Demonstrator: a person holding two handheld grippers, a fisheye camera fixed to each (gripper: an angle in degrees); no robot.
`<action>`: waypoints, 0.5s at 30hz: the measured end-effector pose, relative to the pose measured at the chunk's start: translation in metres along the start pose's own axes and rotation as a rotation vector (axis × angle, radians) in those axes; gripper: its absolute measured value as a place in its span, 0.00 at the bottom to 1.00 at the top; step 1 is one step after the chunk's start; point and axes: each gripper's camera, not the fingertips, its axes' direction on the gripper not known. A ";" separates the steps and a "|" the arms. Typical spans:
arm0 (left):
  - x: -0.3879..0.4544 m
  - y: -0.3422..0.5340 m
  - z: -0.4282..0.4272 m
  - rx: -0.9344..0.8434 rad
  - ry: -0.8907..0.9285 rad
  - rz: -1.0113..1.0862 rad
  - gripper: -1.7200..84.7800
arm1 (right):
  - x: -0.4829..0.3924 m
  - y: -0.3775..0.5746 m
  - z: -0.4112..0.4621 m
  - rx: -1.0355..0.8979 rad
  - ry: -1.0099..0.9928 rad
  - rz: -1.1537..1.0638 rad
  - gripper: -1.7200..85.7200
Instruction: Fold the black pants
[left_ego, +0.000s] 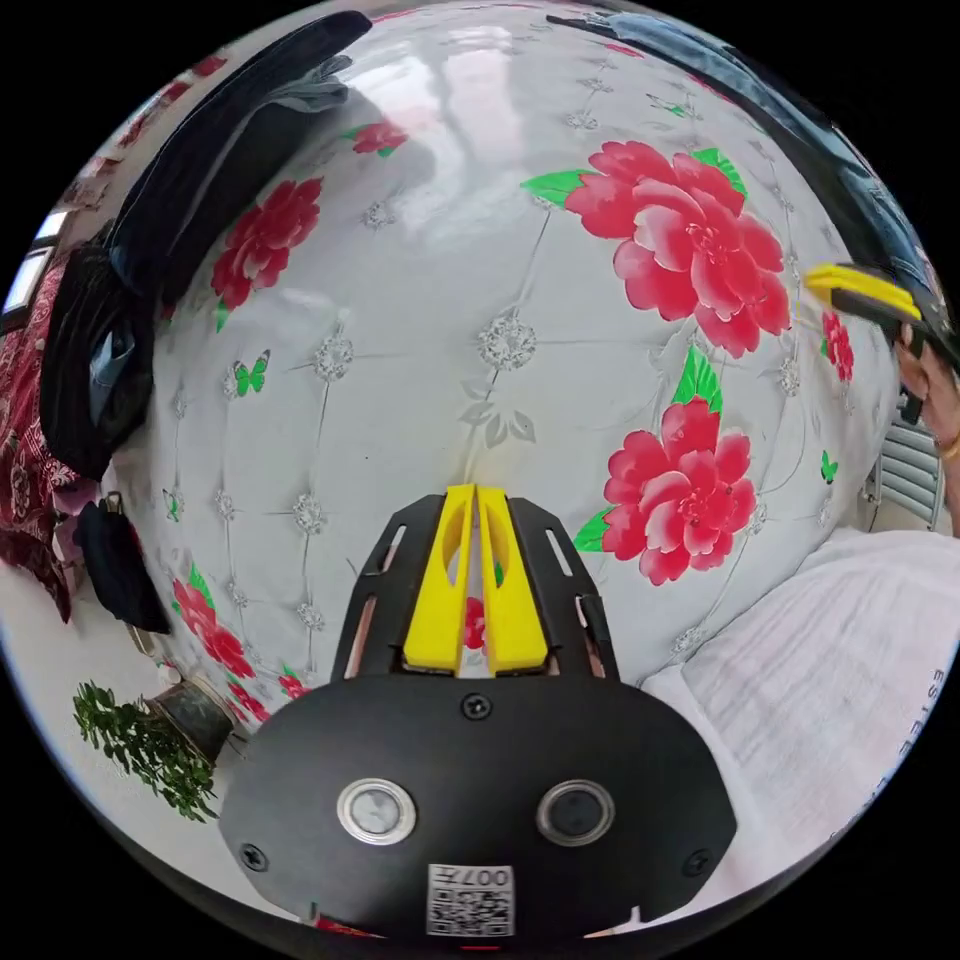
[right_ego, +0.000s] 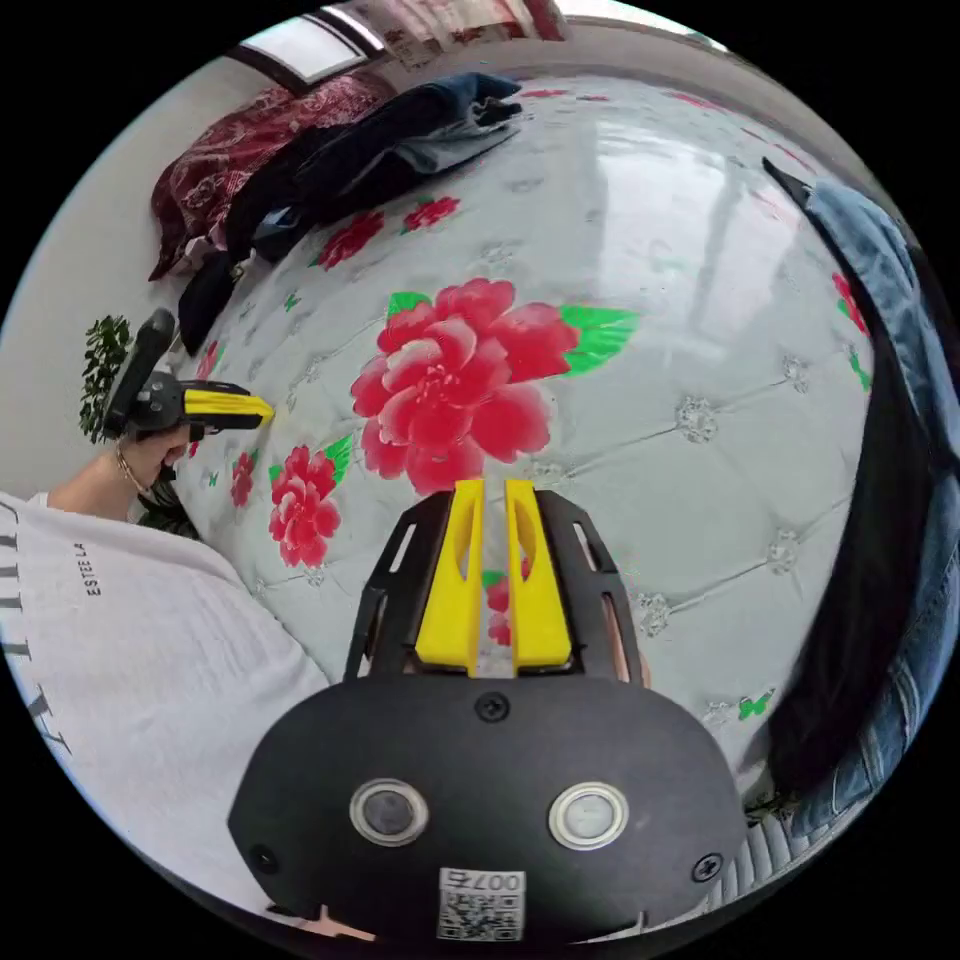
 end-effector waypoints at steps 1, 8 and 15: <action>0.002 -0.002 0.000 -0.006 -0.012 0.004 0.01 | 0.013 -0.001 -0.015 0.060 0.042 0.030 0.05; 0.017 -0.016 0.002 -0.054 -0.113 0.078 0.01 | 0.204 -0.047 -0.207 0.520 0.522 0.373 0.11; 0.013 -0.024 0.002 -0.112 -0.142 0.121 0.01 | 0.337 -0.125 -0.185 0.109 0.544 0.459 0.08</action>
